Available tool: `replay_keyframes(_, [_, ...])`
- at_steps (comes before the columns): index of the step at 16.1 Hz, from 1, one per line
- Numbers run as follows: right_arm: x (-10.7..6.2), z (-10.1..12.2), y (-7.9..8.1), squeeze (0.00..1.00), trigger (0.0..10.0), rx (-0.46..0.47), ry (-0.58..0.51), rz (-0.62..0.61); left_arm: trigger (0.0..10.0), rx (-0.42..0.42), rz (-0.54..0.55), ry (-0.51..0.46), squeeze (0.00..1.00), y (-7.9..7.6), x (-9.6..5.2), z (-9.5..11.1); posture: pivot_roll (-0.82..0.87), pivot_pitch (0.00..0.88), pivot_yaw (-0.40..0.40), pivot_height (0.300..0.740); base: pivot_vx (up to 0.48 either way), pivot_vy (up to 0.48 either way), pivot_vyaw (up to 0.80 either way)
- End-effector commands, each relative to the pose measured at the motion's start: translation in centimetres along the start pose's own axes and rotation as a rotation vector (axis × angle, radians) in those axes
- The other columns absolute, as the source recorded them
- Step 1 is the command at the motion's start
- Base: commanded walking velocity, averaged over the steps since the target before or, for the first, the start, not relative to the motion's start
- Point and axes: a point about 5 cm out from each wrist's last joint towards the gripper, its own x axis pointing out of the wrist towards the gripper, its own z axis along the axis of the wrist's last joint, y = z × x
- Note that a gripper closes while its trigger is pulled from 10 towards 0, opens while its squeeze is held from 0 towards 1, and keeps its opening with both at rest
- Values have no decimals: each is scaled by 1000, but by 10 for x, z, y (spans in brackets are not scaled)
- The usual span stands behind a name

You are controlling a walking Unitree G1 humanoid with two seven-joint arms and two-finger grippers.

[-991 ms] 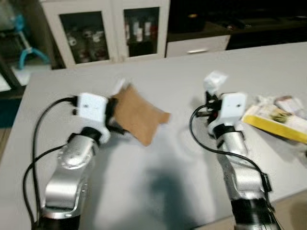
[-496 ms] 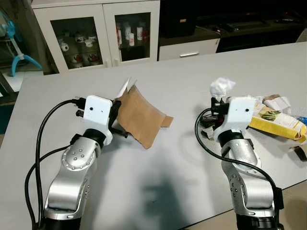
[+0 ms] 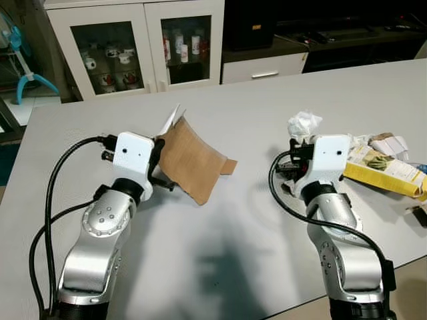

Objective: Picking trash to rubbish bin

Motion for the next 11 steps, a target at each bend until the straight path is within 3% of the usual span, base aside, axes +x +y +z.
replay_keyframes(1, [-3, 4, 1, 0, 10000, -6, -9, 10, 10000, 18, -28, -16, 0, -3, 0, 4, -48, 0, -12, 740, 0, 0, 0])
replay_keyframes(3, [-4, 1, 3, 0, 10000, -10, 5, 12, 10000, 19, -16, -5, 0, 0, -1, 0, -58, 0, -1, 740, 0, 0, 0])
replay_keyframes(11, [-4, 2, 4, 0, 10000, -7, 8, 2, 10000, 16, -30, -2, 0, -2, 5, 0, -58, 0, 19, 740, -258, 0, 0])
